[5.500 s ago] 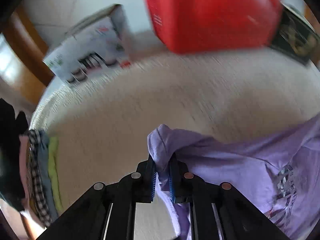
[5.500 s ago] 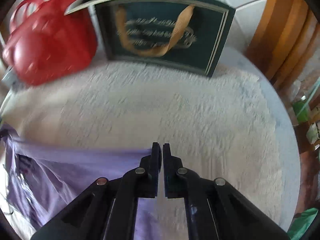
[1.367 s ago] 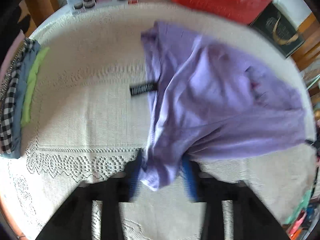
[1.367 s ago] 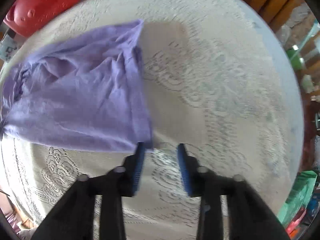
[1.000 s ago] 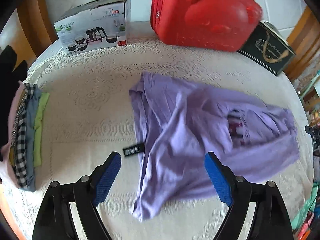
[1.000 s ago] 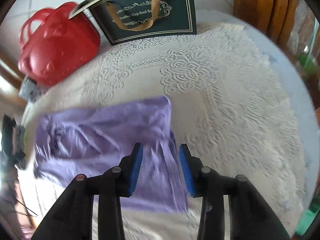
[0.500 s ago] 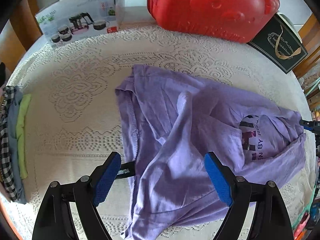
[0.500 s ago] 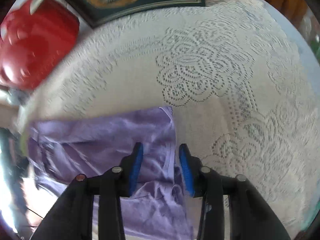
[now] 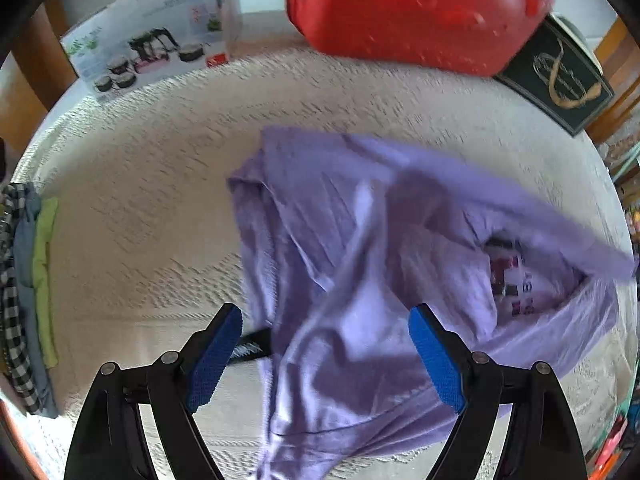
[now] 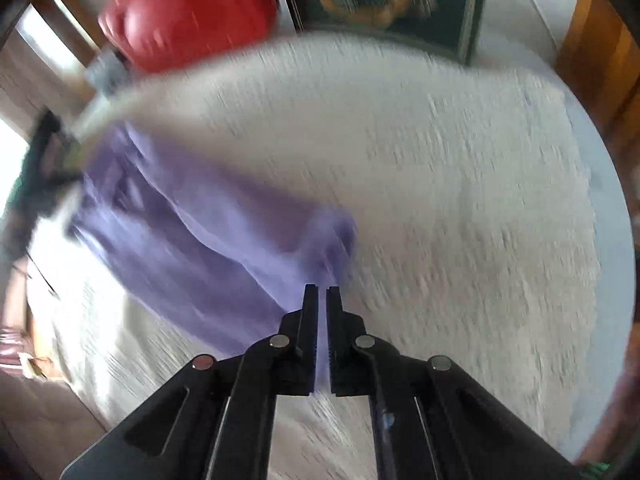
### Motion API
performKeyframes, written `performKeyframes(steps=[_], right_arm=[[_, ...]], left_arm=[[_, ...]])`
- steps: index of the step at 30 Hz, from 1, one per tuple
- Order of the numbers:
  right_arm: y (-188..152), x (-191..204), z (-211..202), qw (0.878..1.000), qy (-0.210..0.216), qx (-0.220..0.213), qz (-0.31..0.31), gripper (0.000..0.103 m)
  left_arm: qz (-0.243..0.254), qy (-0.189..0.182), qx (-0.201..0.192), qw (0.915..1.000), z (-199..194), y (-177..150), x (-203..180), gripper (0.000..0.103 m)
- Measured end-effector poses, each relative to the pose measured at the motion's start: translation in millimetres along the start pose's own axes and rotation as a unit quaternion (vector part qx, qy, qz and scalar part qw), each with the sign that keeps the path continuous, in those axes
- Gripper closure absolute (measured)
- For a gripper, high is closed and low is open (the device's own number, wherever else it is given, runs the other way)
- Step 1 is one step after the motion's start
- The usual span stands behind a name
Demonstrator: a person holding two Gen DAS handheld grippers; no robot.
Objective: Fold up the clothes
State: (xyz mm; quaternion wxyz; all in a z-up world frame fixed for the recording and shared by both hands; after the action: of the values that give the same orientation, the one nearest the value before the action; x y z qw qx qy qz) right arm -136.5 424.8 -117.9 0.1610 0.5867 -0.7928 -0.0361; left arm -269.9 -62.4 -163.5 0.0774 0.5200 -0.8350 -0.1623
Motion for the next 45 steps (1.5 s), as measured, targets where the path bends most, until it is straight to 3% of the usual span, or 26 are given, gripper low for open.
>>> performKeyframes(steps=[2,5,7,9,12,14,15,16,19,21,23,25,26,27,29,31,33,40,42,43,45], right_arm=[[-5.0,-6.5,0.8,1.0,-0.005,0.001,0.018,0.097],[1.5,-13.6,-11.0,0.998,0.009,-0.023,0.063,0.081],[13.9,-14.8,-11.6,0.995,0.026,-0.025,0.098,0.048],[28.9,-13.5,-2.3,0.991,0.029,-0.018,0.127,0.041],[47.4,-4.6,18.9,0.991,0.0,-0.009,0.132,0.041],[54.9,7.6,39.8,0.993,-0.038,0.02,0.112,0.042],[58.8,13.8,50.4,0.992,-0.058,0.035,0.102,0.069],[65.8,18.7,52.7,0.993,-0.083,0.015,0.079,0.099],[87.5,33.7,58.2,0.986,-0.157,-0.05,0.008,0.1],[100.7,28.7,53.4,0.984,-0.145,-0.104,0.015,0.098],[110.5,18.2,63.5,0.983,-0.155,-0.093,0.039,0.086],[107.7,11.7,67.5,0.982,-0.166,-0.072,0.049,0.06],[106.2,8.5,69.4,0.982,-0.172,-0.062,0.054,0.057],[100.1,6.3,58.9,0.981,-0.165,-0.077,0.062,0.054],[87.5,2.0,36.8,0.979,-0.151,-0.111,0.078,0.054],[75.5,8.1,16.6,0.984,-0.087,-0.129,0.084,0.054],[62.6,25.0,13.6,0.992,-0.035,-0.107,0.062,0.056],[57.2,58.9,57.2,0.998,0.008,-0.052,-0.02,0.057],[60.2,52.9,73.1,0.999,-0.018,-0.032,-0.034,0.058],[61.7,49.9,81.0,0.998,-0.031,-0.022,-0.041,0.063],[66.5,39.7,75.0,0.998,-0.038,-0.03,-0.035,0.068]], left_arm=[[-0.005,0.002,-0.007,1.0,-3.9,4.8,5.7,0.017],[-0.002,0.008,-0.013,0.9999,-6.2,16.1,9.6,0.017],[0.002,0.012,-0.015,0.9998,-4.1,26.2,10.4,0.017],[0.006,0.019,-0.016,0.9997,-2.1,33.7,12.1,0.017],[0.011,0.03,-0.02,0.9993,4.8,49.7,9.5,0.017],[0.015,0.024,-0.017,0.9994,11.4,56.1,7.5,0.017],[0.018,0.024,-0.015,0.9994,15.0,58.5,6.2,0.017],[0.021,0.027,-0.011,0.9994,19.6,60.0,5.1,0.017],[0.02,0.034,0.007,0.9992,36.9,60.6,5.6,0.017],[0.016,0.037,0.021,0.999,49.2,59.3,7.6,0.017],[0.011,0.039,0.032,0.9987,58.7,56.5,9.3,0.017],[0.011,0.038,0.028,0.9988,57.6,54.5,9.3,0.017],[0.01,0.036,0.026,0.999,54.2,53.7,9.3,0.017],[0.011,0.035,0.021,0.9991,48.7,52.8,9.0,0.017],[0.013,0.037,0.005,0.9992,31.2,49.1,6.5,0.017],[0.015,0.039,-0.012,0.9991,13.2,44.0,2.5,0.017],[0.02,0.044,-0.018,0.9987,-1.7,34.9,-7.3,0.017],[-0.004,0.076,-0.003,0.9971,-21.4,-18.6,-52.2,0.01],[-0.028,0.082,0.005,0.9963,-18.4,-34.9,-63.7,0.008],[-0.041,0.079,0.007,0.996,-15.4,-41.0,-68.5,0.008],[-0.062,0.077,0.016,0.995,-5.9,-49.5,-76.1,0.008]])
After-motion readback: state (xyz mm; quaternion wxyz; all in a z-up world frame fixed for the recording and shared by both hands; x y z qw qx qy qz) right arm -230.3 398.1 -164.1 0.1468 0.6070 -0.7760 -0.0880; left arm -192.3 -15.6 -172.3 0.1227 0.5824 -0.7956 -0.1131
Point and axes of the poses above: each gripper's, at about its wrist camera, not at the fingertips, and z roughly the way its jaws point, x to its left, y to its top, the point moved 1 cm from there along z, roughly the way its jaws point, and after that the axes turned 13 degrees about z, right-handed, at the moved point
